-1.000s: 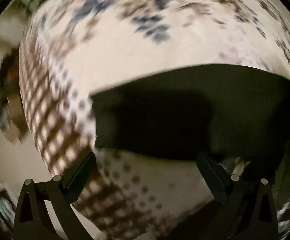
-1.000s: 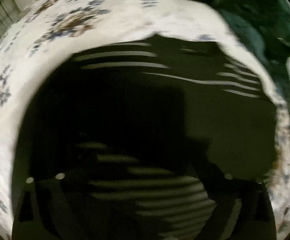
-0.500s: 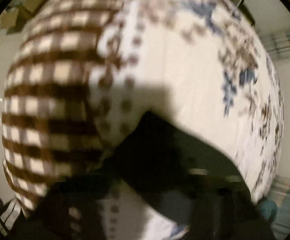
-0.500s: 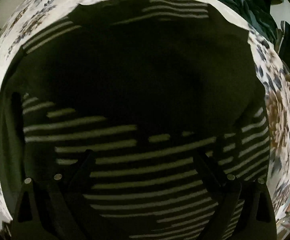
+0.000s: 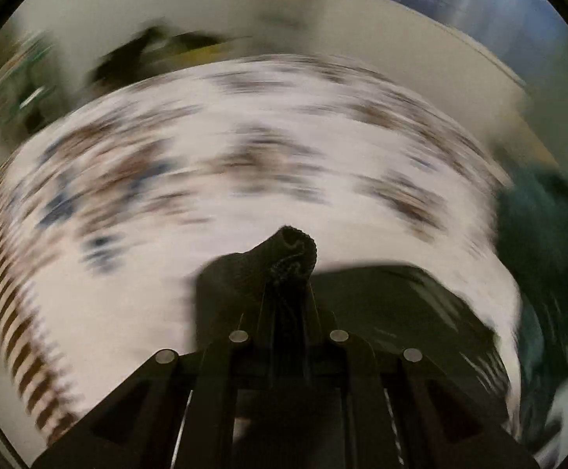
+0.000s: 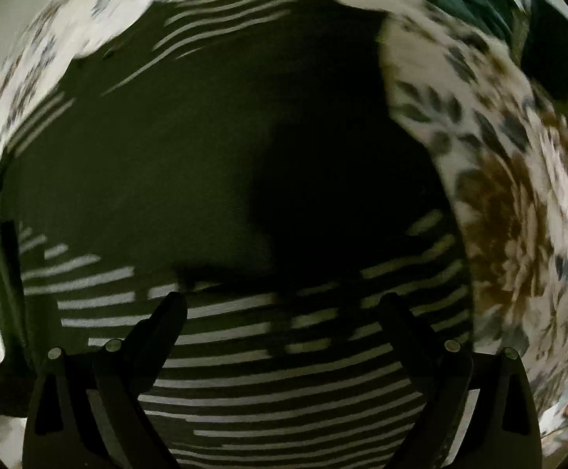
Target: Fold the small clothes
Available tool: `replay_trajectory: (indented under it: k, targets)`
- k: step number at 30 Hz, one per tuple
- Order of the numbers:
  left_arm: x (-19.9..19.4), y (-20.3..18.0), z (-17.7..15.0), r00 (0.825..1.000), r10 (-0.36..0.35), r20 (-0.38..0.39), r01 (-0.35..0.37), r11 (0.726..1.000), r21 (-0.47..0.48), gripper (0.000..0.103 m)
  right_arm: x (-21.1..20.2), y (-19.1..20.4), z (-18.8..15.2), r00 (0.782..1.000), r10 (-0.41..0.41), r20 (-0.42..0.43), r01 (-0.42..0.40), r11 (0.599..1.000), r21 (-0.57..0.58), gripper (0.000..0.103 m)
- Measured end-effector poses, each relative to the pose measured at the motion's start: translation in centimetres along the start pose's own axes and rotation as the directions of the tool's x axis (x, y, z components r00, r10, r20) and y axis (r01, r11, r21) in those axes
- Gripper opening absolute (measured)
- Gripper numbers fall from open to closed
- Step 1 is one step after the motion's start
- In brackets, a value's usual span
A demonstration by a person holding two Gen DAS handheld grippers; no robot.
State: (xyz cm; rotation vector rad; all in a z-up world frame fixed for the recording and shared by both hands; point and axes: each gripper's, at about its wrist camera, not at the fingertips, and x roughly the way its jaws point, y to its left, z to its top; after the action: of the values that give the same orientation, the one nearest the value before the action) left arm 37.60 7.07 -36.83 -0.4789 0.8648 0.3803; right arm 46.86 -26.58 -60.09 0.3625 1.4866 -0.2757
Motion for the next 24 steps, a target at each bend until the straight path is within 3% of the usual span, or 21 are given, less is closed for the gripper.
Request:
replay_trajectory:
  k: [2,4,6,9,12,15,17,18,19,20,22,23,24]
  targets:
    - [0.6,-7.7,-1.1,0.996,-0.091,-0.02,0.093,0.988,0.12,0.008,-0.2,-2.9,0.0,1.0,0.019,-0.002,-0.019,0.999,0.035,0.1]
    - [1.3,-15.2,-3.4,0.981,-0.18,-0.069,0.191,0.956,0.224,0.008,-0.5,-6.2,-0.1,0.999,0.036,-0.008,-0.036,0.997,0.071,0.1]
    - [2.4,-22.8,-7.1,0.956,-0.251,-0.153,0.288,0.905,0.312,0.008,-0.7,-8.9,-0.4,0.998,0.053,-0.013,-0.052,0.993,0.104,0.1]
    - [3.9,-30.5,-12.6,0.917,-0.29,-0.273,0.381,0.838,0.39,0.008,-1.1,-13.6,0.1,0.997,0.068,-0.02,-0.064,0.987,0.145,0.1]
    - [5.9,-35.1,-18.1,0.887,-0.251,-0.388,0.417,0.795,0.439,0.009,-1.3,-16.9,0.1,0.997,0.078,-0.031,-0.072,0.984,0.164,0.1]
    - [7.8,-35.9,-20.3,0.843,-0.215,-0.492,0.454,0.775,0.44,0.013,-2.1,-20.1,0.8,0.99,0.138,-0.038,-0.13,0.978,0.164,0.1]
    - [6.8,-34.7,-19.9,0.84,-0.227,-0.493,0.466,0.767,0.441,0.04,-2.8,-22.1,1.4,0.982,0.185,-0.035,-0.178,0.974,0.137,0.1]
    - [6.6,-33.8,-19.3,0.84,-0.235,-0.489,0.468,0.77,0.433,0.05,-3.4,-22.9,1.4,0.979,0.203,-0.033,-0.197,0.973,0.121,0.1]
    - [6.0,-32.5,-18.6,0.848,-0.237,-0.473,0.457,0.778,0.43,0.075,-4.1,-23.8,1.4,0.974,0.225,-0.03,-0.221,0.969,0.111,0.1]
    - [5.3,-30.8,-17.4,0.868,-0.224,-0.442,0.426,0.794,0.434,0.091,-4.6,-24.8,2.1,0.97,0.241,-0.03,-0.237,0.966,0.107,0.1]
    - [5.0,-27.3,-14.3,0.922,-0.167,-0.351,0.32,0.837,0.443,0.091,-6.2,-25.8,2.5,0.955,0.296,-0.026,-0.292,0.95,0.109,0.1]
    - [4.8,-24.8,-12.8,0.954,-0.102,-0.281,0.226,0.861,0.455,0.091,-7.1,-26.6,2.9,0.943,0.333,-0.016,-0.329,0.937,0.118,0.1]
    - [4.6,-22.6,-11.6,0.976,-0.024,-0.218,0.126,0.876,0.465,0.091,-7.5,-26.3,4.0,0.934,0.357,-0.009,-0.353,0.928,0.12,0.1]
